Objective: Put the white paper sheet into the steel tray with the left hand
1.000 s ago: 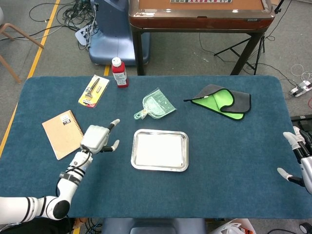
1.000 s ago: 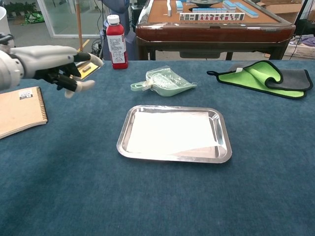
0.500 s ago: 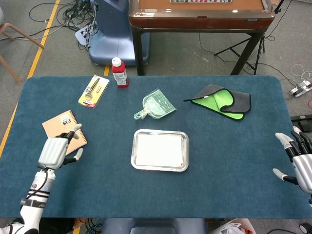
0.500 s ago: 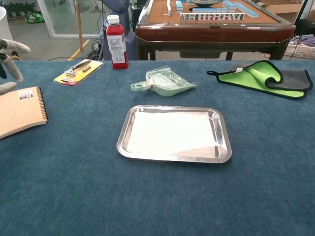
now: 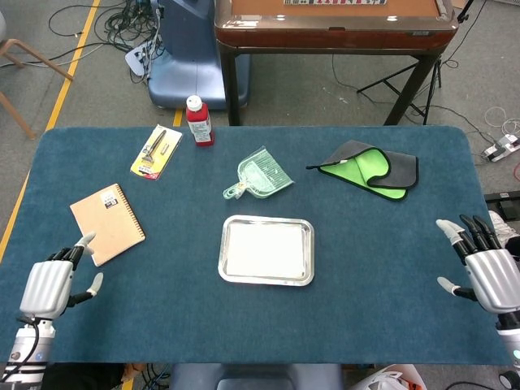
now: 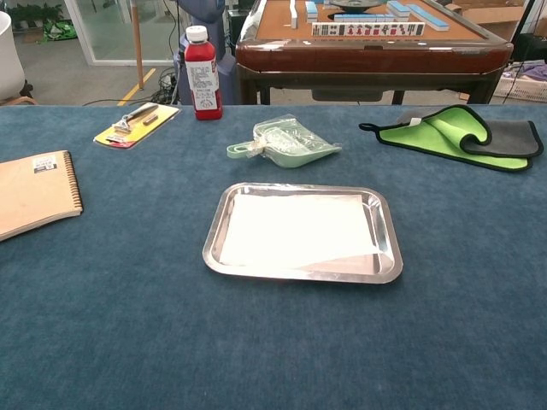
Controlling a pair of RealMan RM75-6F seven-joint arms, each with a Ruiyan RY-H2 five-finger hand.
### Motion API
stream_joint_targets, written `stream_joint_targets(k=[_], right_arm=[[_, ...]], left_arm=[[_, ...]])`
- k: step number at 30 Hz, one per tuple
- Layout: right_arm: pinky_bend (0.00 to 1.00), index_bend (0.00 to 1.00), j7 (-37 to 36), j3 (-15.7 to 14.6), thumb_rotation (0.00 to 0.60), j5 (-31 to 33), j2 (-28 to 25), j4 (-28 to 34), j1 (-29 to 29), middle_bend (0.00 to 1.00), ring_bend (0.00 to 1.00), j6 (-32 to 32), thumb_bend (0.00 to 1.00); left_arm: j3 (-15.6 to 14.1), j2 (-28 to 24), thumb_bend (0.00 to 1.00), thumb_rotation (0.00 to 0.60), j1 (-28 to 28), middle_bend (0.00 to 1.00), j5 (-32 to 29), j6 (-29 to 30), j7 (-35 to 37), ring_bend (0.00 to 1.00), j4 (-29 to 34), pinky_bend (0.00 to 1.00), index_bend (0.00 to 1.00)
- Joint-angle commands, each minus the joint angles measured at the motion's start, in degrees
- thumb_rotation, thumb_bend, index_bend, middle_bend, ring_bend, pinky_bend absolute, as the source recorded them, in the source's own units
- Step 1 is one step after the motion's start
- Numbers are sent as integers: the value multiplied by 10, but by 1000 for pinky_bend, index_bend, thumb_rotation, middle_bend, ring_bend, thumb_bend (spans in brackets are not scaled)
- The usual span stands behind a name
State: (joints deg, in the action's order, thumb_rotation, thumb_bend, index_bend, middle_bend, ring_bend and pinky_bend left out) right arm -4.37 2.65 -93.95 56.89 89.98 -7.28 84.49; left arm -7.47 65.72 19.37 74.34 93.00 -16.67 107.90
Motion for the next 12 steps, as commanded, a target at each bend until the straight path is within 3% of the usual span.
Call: stream_joint_targets(k=[1,12], right_arm=[[64,81,1,-1,600,-2,1,-1,1,176,18,4,64],[64,81,4,-4,600,1,-2,10,1,176,18,4,64]], left_arm=[[3,1,328,442,-16,345,21,11,1,317,-3,392,147],[23,15,328,428,-48,336,62,12,0,314,-10,374,151]])
